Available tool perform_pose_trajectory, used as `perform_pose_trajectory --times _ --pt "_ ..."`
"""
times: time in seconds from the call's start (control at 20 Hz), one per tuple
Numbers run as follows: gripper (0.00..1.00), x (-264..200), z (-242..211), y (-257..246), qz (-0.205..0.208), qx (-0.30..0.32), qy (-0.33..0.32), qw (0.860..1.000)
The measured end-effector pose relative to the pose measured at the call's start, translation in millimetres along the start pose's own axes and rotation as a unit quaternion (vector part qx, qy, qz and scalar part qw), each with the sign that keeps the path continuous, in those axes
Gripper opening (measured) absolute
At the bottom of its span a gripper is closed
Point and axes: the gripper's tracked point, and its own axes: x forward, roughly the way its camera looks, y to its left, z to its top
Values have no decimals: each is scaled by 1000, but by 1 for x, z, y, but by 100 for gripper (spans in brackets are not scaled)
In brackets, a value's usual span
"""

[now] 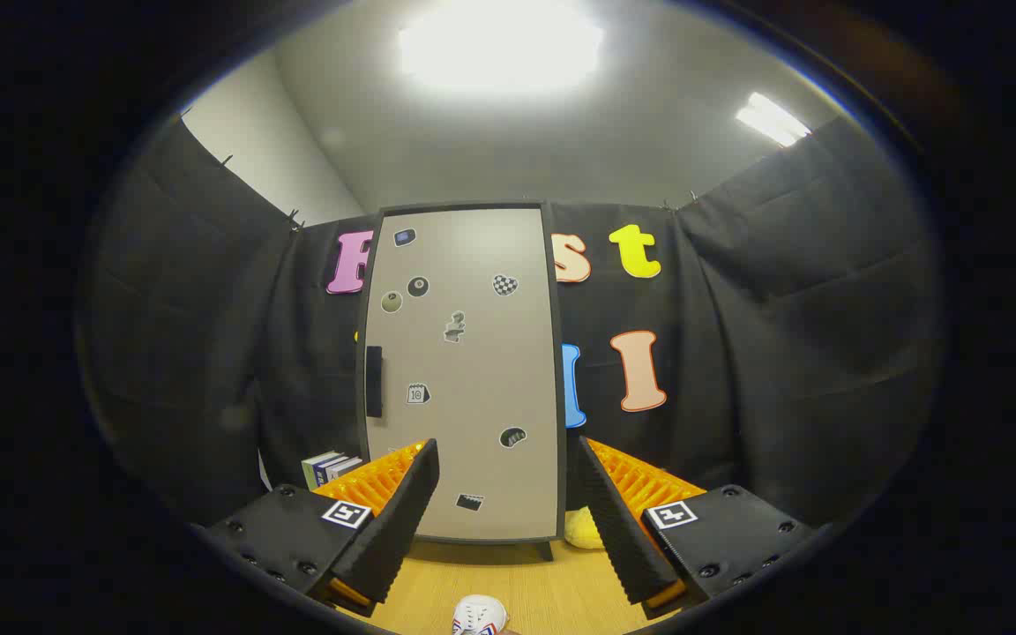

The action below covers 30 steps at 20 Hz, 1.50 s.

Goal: Open the shoe cabinet door, grab the shoes and put them into the shoe cabinet, then close the shoe cabinet door.

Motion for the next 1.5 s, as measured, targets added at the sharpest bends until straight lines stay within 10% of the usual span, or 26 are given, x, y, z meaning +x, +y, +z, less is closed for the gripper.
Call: perform_pose_trajectory --times 0.7,1.5 --pt "98 12 2 17 3 -6 2 1000" --pt "96 148 46 124 93 35 -15 995"
